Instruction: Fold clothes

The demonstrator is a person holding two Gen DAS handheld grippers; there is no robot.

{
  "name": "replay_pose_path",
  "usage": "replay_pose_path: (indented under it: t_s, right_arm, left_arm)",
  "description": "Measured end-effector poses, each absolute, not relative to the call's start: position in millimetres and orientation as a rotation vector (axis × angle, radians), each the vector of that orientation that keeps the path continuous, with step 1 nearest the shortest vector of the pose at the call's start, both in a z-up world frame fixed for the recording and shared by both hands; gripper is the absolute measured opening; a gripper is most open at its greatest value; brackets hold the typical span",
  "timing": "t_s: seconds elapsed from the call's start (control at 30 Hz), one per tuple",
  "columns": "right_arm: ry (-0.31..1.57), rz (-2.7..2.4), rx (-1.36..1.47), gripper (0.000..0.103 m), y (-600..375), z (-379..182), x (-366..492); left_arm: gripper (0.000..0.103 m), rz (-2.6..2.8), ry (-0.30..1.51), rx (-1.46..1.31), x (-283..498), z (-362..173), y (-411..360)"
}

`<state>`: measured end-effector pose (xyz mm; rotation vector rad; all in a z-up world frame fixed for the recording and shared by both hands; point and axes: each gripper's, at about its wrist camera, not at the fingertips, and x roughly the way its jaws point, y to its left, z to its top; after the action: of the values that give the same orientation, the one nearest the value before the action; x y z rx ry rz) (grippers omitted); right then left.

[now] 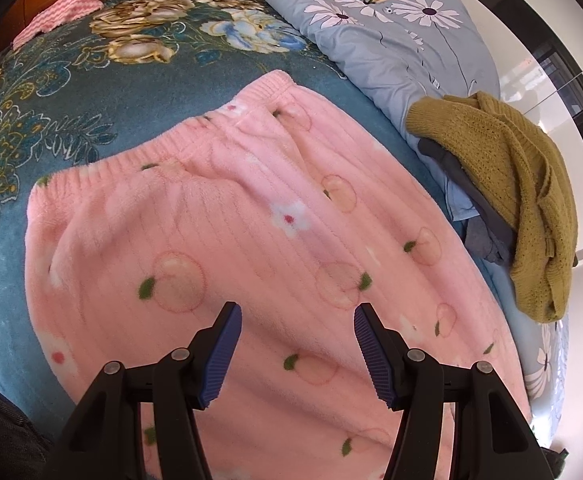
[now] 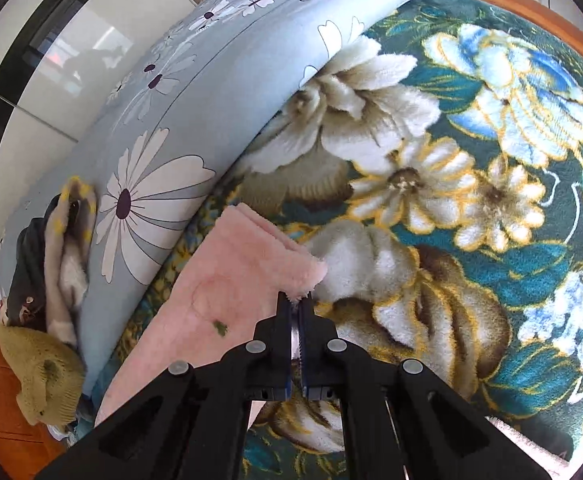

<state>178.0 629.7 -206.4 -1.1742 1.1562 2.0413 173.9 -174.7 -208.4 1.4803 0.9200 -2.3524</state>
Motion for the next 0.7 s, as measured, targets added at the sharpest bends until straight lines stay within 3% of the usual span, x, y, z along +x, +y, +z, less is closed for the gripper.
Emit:
replay_pose_path:
  t_s: [0.1, 0.13, 0.37, 0.43, 0.47, 0.5, 0.53, 0.7]
  right_arm:
    - [1.141, 2.032, -1.191, 0.005, 632, -209, 187]
    - [1.111, 2.031, -1.183, 0.010, 636, -204, 190]
    - [0.852, 2.093, -1.119, 0.012, 643, -159, 198]
    - [0.847, 2.207, -1.183, 0.017, 620, -155, 172]
    - [0.842, 2.269, -1.243, 0.022, 601, -157, 152]
    - [0.823, 2.332, -1.310, 0.033, 577, -160, 129]
    - [0.798, 2.395, -1.377, 0.036, 552, -164, 107]
    - [0.539, 2.645, -1.761, 0.040, 405, -193, 9]
  left_arm:
    - [0.063, -2.330, 0.928, 1.486, 174, -212, -176]
    - [0.063, -2.326, 0.931, 1.487, 174, -213, -176]
    - [0.063, -2.337, 0.875, 1.533, 167, -217, -164]
    - [0.063, -2.346, 0.813, 1.564, 165, -218, -158]
    - [0.063, -2.351, 0.778, 1.576, 164, -218, -155]
    - [0.063, -2.353, 0.756, 1.579, 164, -218, -155]
    - [0.063, -2.353, 0.742, 1.578, 165, -218, -154]
    - [0.063, -2.311, 0.791, 1.549, 168, -223, -166]
